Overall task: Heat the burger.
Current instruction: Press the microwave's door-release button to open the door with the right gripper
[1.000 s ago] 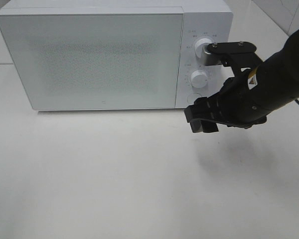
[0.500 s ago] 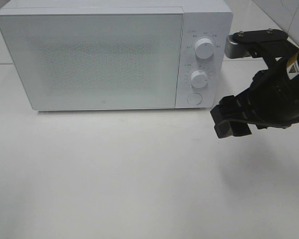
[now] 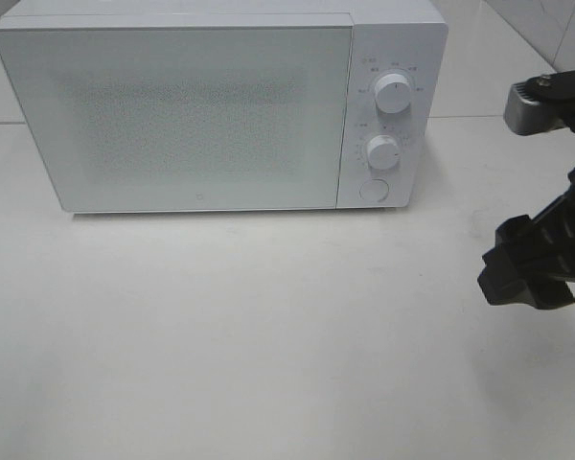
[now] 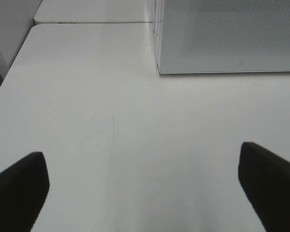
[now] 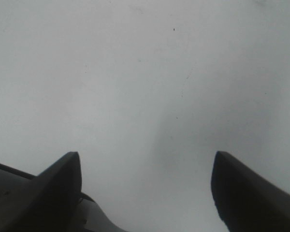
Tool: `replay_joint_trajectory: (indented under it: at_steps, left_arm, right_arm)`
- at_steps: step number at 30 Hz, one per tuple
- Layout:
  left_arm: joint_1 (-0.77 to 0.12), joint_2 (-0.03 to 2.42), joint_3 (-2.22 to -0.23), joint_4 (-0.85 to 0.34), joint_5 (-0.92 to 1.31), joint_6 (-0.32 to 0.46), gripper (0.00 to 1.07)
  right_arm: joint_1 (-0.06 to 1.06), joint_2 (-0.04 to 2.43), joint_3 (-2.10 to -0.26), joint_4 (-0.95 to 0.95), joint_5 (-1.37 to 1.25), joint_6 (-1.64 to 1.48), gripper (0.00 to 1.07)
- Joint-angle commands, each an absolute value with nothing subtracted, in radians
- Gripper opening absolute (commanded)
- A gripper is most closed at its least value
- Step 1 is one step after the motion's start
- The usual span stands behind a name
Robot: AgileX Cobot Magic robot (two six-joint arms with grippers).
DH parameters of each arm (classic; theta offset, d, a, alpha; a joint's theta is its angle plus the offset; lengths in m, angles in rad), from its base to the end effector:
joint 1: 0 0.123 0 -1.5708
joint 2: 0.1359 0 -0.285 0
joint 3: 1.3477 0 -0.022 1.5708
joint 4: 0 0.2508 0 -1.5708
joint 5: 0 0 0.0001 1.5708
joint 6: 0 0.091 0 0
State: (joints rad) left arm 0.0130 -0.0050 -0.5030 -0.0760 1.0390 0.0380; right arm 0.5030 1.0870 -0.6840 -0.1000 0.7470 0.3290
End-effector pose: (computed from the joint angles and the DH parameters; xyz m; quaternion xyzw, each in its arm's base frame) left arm -0.0051 -0.0060 0.2801 0.0118 0.8447 -0.0244 0.5346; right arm 0.1715 0.0873 0.2547 -0.1109 0.9607 0.0629 0.2466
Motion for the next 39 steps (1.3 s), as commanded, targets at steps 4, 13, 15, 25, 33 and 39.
replay_joint_trajectory:
  at_steps: [4,13,15,25,33,39]
  left_arm:
    - [0.013,-0.025,-0.499,-0.077,1.038,0.037,1.00]
    - [0.013,-0.025,-0.499,-0.077,1.038,0.037,1.00]
    - [0.013,-0.025,-0.499,-0.077,1.038,0.037,1.00]
    - [0.013,-0.025,-0.499,-0.077,1.038,0.037,1.00]
    - [0.013,-0.025,-0.499,-0.077,1.038,0.037,1.00]
    - [0.013,-0.025,-0.499,-0.077,1.038,0.037,1.00]
  right_arm:
    - [0.504,1.012,-0.650,-0.110,0.802,0.321,0.73]
    - [0.430,0.922,-0.650,-0.098,0.886,0.321,0.73]
    - [0.384,0.891,-0.644,-0.099,0.903,0.313,0.73]
    - [0.283,0.553,-0.562,-0.100,1.007,0.264,0.73]
    - [0.283,0.354,-0.556,-0.099,1.063,0.264,0.73]
    - [0.283,0.176,-0.513,-0.097,1.045,0.263,0.73]
